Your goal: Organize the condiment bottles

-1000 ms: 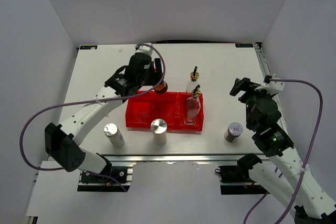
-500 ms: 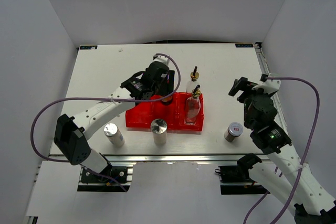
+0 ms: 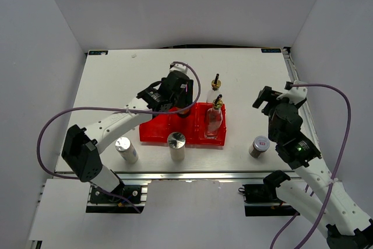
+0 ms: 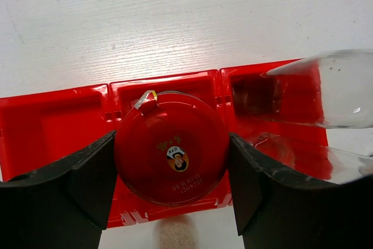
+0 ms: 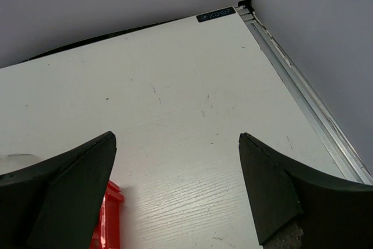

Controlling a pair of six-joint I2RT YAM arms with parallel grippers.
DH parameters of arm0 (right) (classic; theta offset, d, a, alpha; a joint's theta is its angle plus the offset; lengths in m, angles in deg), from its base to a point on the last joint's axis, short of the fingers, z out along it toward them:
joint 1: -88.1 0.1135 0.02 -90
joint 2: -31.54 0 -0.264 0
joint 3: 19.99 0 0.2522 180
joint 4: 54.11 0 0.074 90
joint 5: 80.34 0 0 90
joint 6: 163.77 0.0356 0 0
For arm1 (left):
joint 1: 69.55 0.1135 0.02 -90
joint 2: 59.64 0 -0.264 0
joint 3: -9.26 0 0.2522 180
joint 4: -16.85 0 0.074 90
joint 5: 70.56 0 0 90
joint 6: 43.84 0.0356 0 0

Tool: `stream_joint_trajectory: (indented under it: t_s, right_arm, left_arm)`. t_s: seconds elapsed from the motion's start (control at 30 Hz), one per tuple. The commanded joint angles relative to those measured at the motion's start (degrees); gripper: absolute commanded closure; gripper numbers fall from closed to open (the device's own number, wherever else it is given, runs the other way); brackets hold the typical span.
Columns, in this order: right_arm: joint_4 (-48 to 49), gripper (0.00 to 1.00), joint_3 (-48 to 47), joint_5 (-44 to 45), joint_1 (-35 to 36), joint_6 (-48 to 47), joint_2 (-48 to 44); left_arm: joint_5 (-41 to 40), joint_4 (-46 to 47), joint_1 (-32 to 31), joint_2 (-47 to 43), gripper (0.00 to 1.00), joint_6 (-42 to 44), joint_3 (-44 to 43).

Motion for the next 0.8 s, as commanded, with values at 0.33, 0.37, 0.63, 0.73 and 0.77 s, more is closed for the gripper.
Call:
stream_joint_trajectory:
  t_s: [0.33,0.37,0.63,0.73,0.77]
  right_arm:
    - [-1.16,0.11,-0.15,1.02,0.11,1.82,-1.35]
    - [-1.59,0.11,-0.41,0.24,0.02,2.08,-1.44]
    - [-6.86,0.11,0.46,-1.53,0.11,6.03,-2.58]
    - [-8.97,0.11,1.34,-1.88,0.11,7.61,-4.07]
    - [-9.42,0.10,1.52,-1.79,0.11,8.40,-4.34]
  left_arm:
    - [-1.51,7.30,-0.31,-0.86,0.93,-1.29,1.75]
    - [-1.24,7.83,-0.31,-0.78,0.93,-1.20,2.10]
    - [-3.87,8.02,-0.31,3.61,0.87,-0.33,-0.17]
    - [-3.70,8.01,-0.31,4.76,0.84,-0.32,-0.35]
    - [-3.70,8.18,-0.31,5.37,0.83,-0.24,-0.44]
